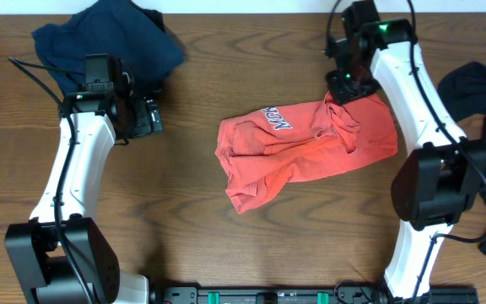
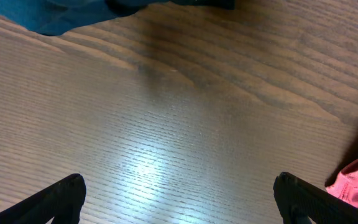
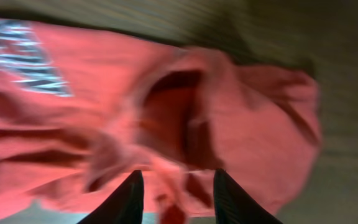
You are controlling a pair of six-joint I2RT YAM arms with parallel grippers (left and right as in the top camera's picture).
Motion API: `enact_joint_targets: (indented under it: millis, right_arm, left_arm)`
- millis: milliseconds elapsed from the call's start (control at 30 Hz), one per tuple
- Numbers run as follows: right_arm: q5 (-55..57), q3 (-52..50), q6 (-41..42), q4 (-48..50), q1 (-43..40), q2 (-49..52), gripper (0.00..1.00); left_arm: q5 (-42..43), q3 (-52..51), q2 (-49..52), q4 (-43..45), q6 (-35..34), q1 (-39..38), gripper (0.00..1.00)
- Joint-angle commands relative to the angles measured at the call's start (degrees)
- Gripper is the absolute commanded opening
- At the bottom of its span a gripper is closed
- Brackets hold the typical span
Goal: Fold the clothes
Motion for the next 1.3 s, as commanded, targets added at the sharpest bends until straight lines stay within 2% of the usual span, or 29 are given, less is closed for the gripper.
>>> enact_joint_targets:
  millis: [0, 267, 500, 733, 1000, 1133, 1233, 1267]
  right_arm:
    - [5.2, -4.0, 3.6, 2.1, -1.9, 1.7, 0.32]
    - [0.7, -11.5, 6.0, 7.3, -3.2, 1.7, 0.24]
    - [-4.9, -13.9, 6.0, 6.3, 2.8, 1.6, 0.17]
    - [-5.8, -13.9, 6.7, 5.7, 9.7, -0.2, 0.16]
    - [-6.1, -13.9, 7.3, 7.8, 9.9, -4.2, 0.17]
    - [-6.1, -13.9, 7.3, 8.3, 7.4, -8.1, 0.24]
    - [-6.7, -13.9, 7.2, 8.0, 4.5, -11.4, 0.44]
    - [-6.9, -13.9, 7.2, 7.8, 3.7, -12.1, 0.47]
  left_arm:
    - [0.1, -0.1, -0.3, 0.1, -0.3, 0.3, 0.98]
    - [0.1, -0.1, -0.3, 0.6, -0.3, 0.3, 0.98]
    - [0.1, -0.1, -0.3, 0.6, -0.3, 0.3, 0.98]
    - [0.1, -0.1, -0.3, 0.5, -0.3, 0.3, 0.98]
    - [2.5, -0.1, -0.2, 0.3, -0.3, 0.3, 0.98]
    - [12.4, -0.2, 0.3, -0.2, 1.0, 0.1, 0.98]
    - [20.7, -0.8, 1.5, -0.3, 5.1, -0.7, 0.98]
    - [22.6, -1.0, 2.0, -0.6, 6.1, -0.9, 0.98]
